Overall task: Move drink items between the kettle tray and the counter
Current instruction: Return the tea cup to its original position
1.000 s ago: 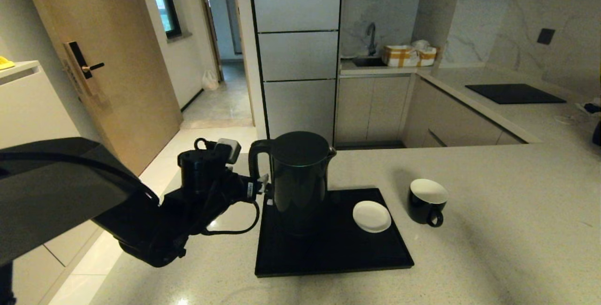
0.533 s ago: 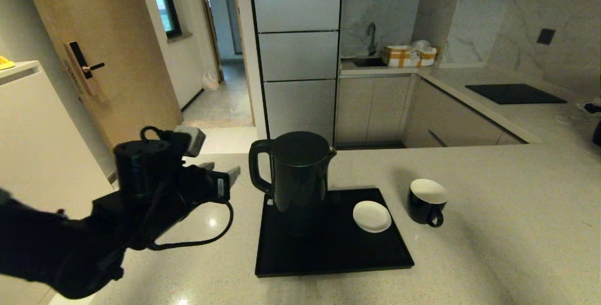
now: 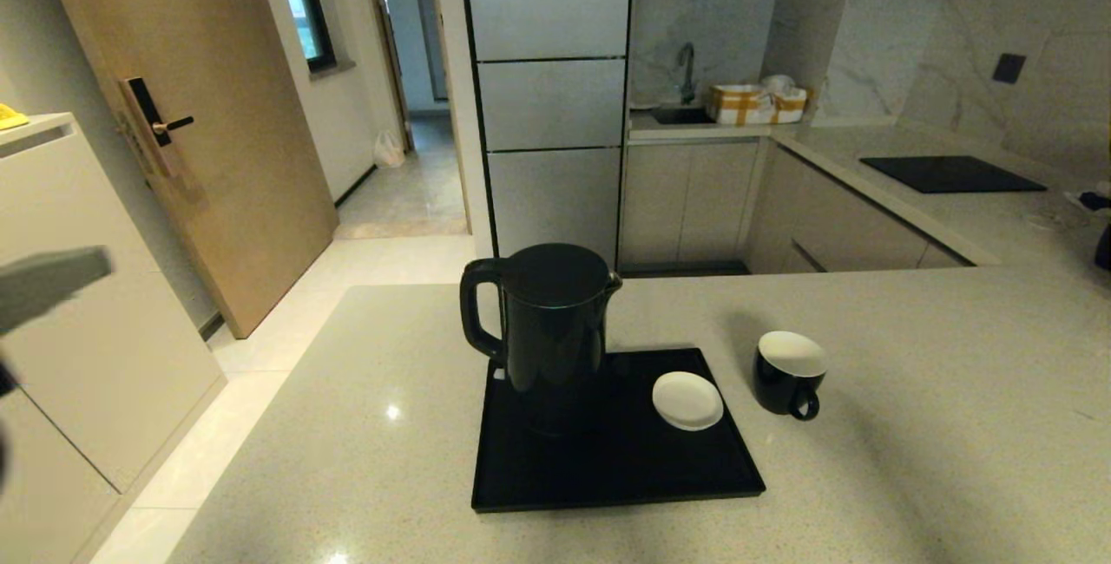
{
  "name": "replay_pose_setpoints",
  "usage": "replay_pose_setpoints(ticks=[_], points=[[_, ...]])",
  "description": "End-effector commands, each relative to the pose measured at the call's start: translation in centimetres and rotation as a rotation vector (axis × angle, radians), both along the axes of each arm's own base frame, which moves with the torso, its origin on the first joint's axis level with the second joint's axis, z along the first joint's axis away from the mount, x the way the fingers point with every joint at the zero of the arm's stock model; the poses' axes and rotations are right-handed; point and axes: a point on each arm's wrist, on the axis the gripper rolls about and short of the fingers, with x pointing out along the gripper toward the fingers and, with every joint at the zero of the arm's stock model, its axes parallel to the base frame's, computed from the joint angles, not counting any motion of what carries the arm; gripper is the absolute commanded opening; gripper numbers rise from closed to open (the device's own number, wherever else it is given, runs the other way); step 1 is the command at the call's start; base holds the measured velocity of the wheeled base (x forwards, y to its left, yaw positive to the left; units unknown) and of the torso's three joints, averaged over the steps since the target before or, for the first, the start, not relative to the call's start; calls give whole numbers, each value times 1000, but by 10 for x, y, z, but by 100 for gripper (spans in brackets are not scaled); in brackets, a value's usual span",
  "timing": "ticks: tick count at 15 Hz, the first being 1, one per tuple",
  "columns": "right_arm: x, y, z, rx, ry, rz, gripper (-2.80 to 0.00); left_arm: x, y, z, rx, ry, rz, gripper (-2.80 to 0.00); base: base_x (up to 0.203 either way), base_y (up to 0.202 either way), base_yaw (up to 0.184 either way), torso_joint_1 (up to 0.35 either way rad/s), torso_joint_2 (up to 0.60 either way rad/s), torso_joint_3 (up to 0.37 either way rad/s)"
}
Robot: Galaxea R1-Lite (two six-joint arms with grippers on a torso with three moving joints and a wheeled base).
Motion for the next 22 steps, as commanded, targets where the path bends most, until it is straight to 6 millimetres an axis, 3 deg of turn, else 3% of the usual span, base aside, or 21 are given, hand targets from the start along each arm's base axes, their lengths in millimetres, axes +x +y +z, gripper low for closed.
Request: replay_pose_setpoints(ticks=[1, 3, 5, 8, 10, 12, 17, 20, 22], points=[[0, 0, 0, -1, -1, 1, -280, -128, 34, -24, -2, 42, 41, -280, 0, 0, 0, 0, 0, 0], [0, 0, 0, -1, -1, 1, -280, -178, 42, -52, -22, 162, 91, -280, 0, 0, 0, 0, 0, 0], [0, 0, 0, -1, -1, 1, -280, -209, 44, -52, -88, 196, 103, -280, 0, 0, 0, 0, 0, 0], [0, 0, 0, -1, -1, 1, -280, -223, 22, -61, -117, 219, 108, -280, 0, 0, 0, 0, 0, 0], [0, 0, 0, -1, -1, 1, -280, -225, 11, -89, -100, 256, 69, -280, 0, 0, 0, 0, 0, 0], [0, 0, 0, -1, -1, 1, -280, -209, 13, -122, -68, 246, 68, -280, 0, 0, 0, 0, 0, 0], [0, 0, 0, -1, -1, 1, -280, -107, 15, -188, 21, -87, 46, -280, 0, 0, 0, 0, 0, 0], [0, 0, 0, -1, -1, 0, -280, -95, 15, -209, 90, -180, 30, -280, 0, 0, 0, 0, 0, 0], [0, 0, 0, 1, -1, 1, -280, -95, 17, -215, 188, -122, 139, -280, 0, 0, 0, 0, 0, 0]])
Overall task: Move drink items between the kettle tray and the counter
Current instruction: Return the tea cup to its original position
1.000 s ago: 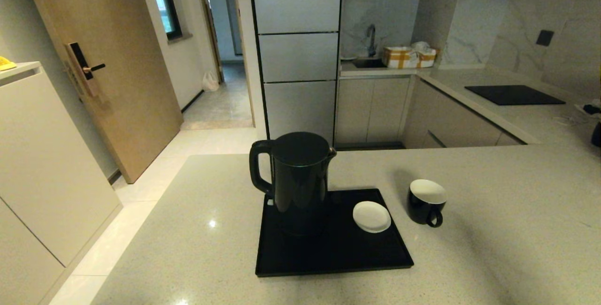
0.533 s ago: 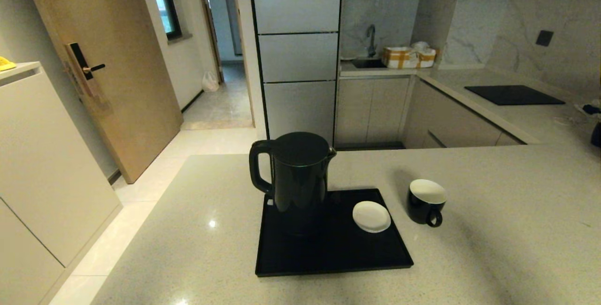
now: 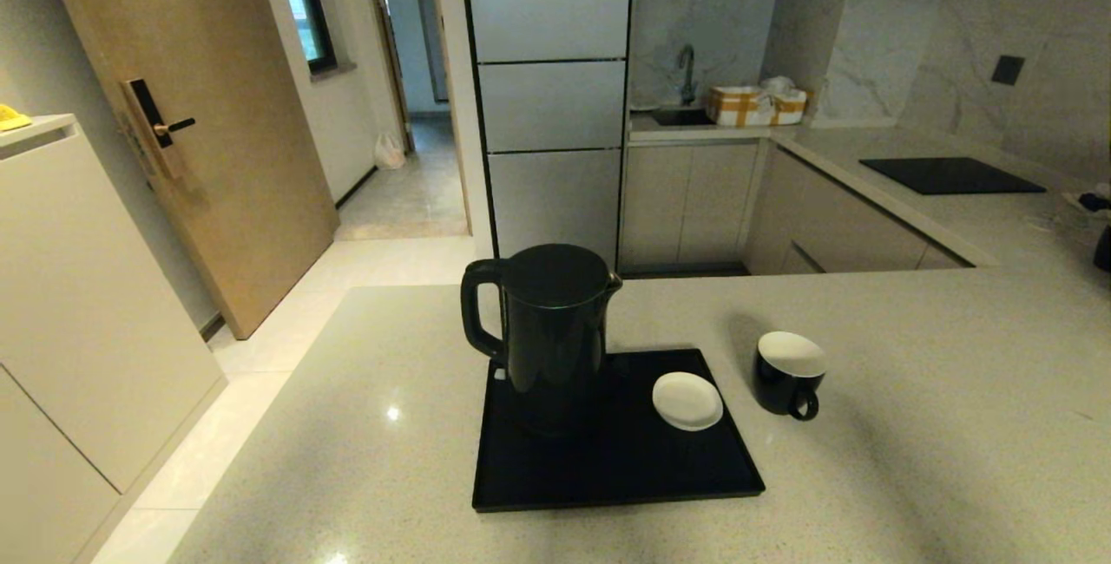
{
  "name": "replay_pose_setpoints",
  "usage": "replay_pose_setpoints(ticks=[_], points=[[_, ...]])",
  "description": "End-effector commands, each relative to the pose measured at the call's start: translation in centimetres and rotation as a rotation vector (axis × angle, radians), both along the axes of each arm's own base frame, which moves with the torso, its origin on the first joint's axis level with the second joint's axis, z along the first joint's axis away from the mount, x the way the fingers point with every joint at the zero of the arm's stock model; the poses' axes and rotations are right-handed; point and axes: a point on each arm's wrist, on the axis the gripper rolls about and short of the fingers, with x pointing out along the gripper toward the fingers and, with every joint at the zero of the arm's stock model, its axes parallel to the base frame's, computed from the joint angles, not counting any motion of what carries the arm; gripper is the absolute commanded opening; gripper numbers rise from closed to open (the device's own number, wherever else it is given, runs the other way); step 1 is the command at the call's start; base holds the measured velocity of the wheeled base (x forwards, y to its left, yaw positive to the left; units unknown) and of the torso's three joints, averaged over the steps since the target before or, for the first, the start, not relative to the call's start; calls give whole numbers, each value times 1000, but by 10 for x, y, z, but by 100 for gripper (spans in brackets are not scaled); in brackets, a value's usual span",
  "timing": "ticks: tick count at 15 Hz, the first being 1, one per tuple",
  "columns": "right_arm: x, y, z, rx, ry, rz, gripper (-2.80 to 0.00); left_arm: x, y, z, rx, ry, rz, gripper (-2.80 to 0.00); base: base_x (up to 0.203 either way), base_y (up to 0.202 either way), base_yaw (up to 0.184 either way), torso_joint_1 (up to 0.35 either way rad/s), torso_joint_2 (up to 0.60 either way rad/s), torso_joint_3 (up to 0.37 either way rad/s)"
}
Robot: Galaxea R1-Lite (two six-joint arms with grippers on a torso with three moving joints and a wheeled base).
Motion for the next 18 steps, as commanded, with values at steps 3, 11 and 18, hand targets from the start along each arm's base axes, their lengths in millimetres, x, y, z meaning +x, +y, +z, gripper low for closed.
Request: replay_pose_setpoints(ticks=[3, 11, 18], points=[[0, 0, 0, -1, -1, 0, -280, 1, 1, -7, 11, 27, 54, -280, 0, 0, 0, 0, 0, 0], [0, 0, 0, -62, 2, 6, -280, 1, 1, -7, -4, 26, 55, -280, 0, 0, 0, 0, 0, 0], [10, 0, 69, 47, 72, 22, -280, 1, 1, -7, -4, 26, 55, -280, 0, 0, 0, 0, 0, 0]])
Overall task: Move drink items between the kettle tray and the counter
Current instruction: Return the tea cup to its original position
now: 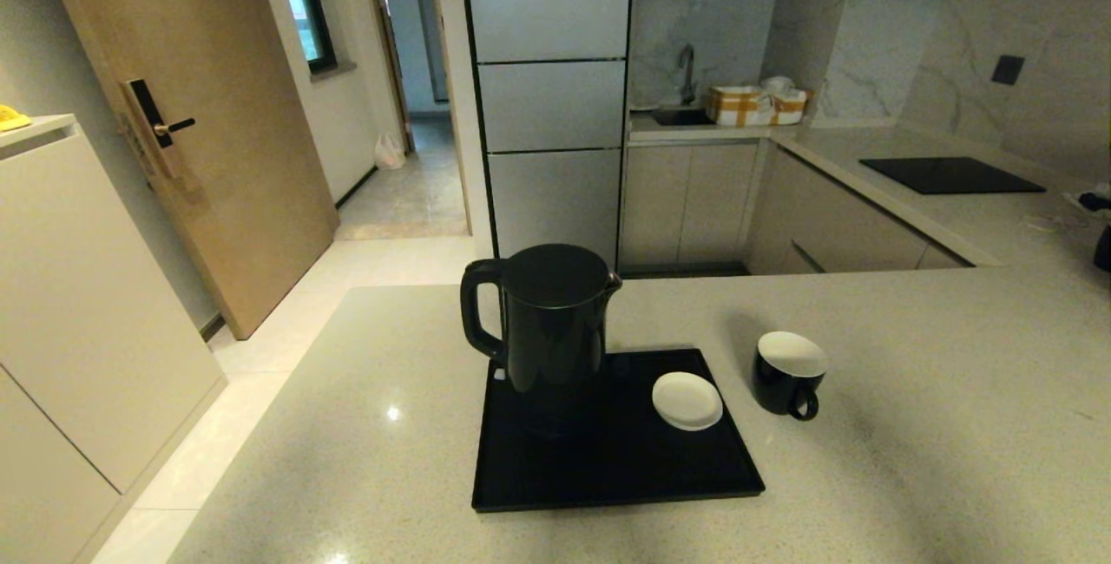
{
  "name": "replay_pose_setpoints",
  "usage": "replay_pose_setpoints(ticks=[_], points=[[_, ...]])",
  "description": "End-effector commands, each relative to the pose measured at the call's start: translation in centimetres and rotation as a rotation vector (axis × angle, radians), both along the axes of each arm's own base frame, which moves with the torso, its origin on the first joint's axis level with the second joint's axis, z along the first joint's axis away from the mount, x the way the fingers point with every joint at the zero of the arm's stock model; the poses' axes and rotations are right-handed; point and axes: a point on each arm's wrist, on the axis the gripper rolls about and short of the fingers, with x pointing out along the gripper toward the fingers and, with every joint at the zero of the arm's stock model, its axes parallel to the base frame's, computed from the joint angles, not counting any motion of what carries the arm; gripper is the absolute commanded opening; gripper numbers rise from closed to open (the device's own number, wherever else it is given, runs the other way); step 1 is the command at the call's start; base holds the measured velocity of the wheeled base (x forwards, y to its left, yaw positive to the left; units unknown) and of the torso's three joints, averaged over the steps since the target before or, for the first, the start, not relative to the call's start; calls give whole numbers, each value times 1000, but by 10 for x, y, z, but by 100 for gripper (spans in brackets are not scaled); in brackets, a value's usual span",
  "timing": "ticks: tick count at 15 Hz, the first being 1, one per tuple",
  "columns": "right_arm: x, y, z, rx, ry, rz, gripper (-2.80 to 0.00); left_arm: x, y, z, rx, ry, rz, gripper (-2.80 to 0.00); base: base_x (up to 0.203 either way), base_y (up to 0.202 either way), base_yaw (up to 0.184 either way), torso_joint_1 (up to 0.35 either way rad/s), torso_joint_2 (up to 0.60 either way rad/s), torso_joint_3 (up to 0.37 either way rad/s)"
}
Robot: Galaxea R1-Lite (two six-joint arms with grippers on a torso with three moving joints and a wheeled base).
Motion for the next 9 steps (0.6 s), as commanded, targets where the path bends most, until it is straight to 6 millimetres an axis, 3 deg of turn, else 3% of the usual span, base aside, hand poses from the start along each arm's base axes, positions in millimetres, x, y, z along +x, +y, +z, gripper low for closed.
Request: replay_pose_setpoints(ticks=[1, 2, 4, 7, 9], points=[[20, 0, 66, 93, 45, 0, -280, 0, 0, 0, 0, 1, 1, -280, 0, 0, 0, 0, 0, 0], [34, 0, 80, 129, 111, -5, -280, 0, 0, 0, 0, 1, 1, -280, 0, 0, 0, 0, 0, 0], [68, 0, 81, 177, 333, -23, -280, 0, 0, 0, 0, 1, 1, -280, 0, 0, 0, 0, 0, 0], [117, -1, 55, 205, 616, -53, -280, 0, 0, 0, 0, 1, 0, -280, 0, 0, 0, 0, 0, 0], [158, -2, 22, 210, 731, -69, -280, 0, 0, 0, 0, 1, 1, -280, 0, 0, 0, 0, 0, 0]])
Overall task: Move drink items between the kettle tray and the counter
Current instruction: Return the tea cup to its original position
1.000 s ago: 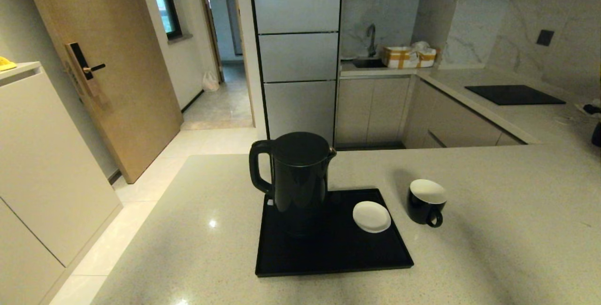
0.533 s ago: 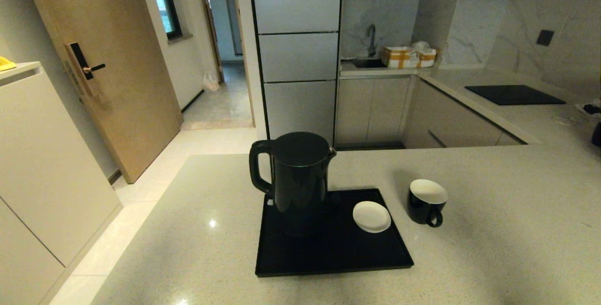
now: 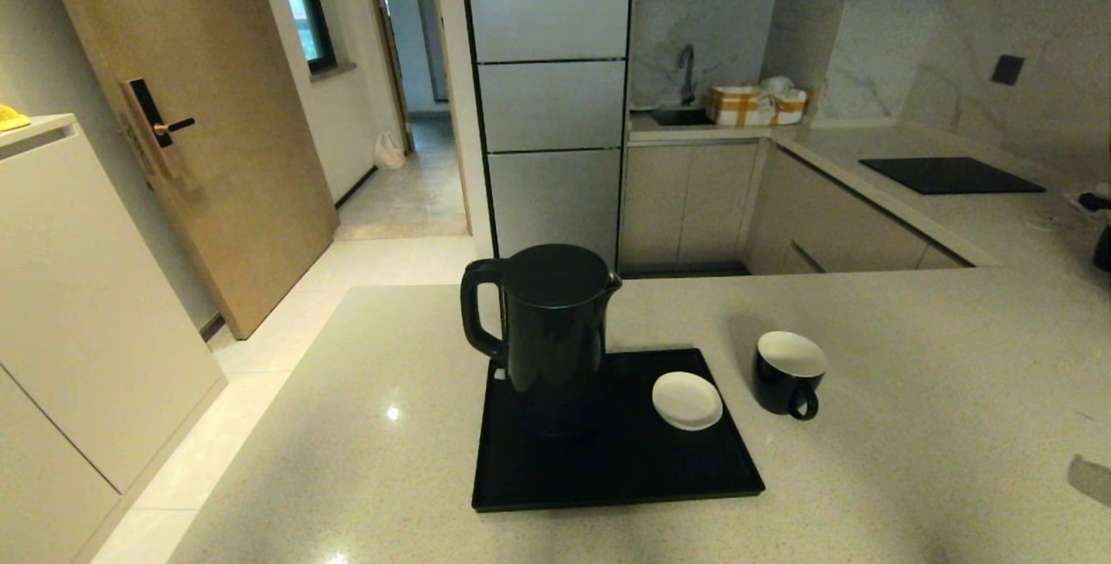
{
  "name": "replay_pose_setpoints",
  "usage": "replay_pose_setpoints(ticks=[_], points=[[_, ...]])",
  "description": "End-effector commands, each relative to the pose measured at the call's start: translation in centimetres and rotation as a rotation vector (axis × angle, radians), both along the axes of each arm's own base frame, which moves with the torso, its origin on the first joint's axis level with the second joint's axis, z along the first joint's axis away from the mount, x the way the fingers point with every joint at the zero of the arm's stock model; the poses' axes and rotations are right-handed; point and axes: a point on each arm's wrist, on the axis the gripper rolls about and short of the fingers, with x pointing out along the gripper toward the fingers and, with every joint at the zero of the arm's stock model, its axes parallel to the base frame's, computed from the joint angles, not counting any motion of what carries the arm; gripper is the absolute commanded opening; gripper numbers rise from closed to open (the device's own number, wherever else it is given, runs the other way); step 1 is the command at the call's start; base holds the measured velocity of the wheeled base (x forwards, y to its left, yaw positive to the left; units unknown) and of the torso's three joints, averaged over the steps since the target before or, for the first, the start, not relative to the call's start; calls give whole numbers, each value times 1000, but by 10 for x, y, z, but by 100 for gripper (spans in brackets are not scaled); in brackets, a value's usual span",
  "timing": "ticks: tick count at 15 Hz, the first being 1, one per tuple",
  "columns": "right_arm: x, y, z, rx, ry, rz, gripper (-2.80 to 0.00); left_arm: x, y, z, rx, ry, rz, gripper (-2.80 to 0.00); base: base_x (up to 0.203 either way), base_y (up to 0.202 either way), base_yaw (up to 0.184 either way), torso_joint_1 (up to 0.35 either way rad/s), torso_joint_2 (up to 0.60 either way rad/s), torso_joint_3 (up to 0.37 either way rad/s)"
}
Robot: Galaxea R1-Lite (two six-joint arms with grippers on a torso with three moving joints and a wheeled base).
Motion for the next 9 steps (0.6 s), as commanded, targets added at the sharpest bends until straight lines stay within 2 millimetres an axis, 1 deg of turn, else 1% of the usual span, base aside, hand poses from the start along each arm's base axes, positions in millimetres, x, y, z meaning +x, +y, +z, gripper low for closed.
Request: replay_pose_setpoints(ticks=[1, 2, 3, 5, 6, 7, 8, 9], points=[[65, -1, -51, 6, 201, -3, -280, 0, 0, 0, 0, 1, 0, -280, 0, 0, 0, 0, 0, 0], [83, -1, -70, 4, 193, -3, -280, 0, 0, 0, 0, 1, 0, -280, 0, 0, 0, 0, 0, 0], [96, -2, -86, -1, 174, -6, -280, 0, 0, 0, 0, 1, 1, -280, 0, 0, 0, 0, 0, 0], [120, -1, -128, -35, 157, -29, -280, 0, 0, 0, 0, 1, -1, -280, 0, 0, 0, 0, 0, 0], [126, 0, -146, -61, 168, -50, 0, 0, 0, 0, 0, 1, -1, -280, 0, 0, 0, 0, 0, 0], [132, 3, -161, -88, 149, -72, 0, 0, 0, 0, 0, 1, 1, -280, 0, 0, 0, 0, 0, 0], [136, 8, -169, -99, 122, -81, 0, 0, 0, 0, 0, 1, 1, -280, 0, 0, 0, 0, 0, 0], [139, 16, -173, -107, 96, -78, 0, 0, 0, 0, 0, 1, 1, -280, 0, 0, 0, 0, 0, 0]])
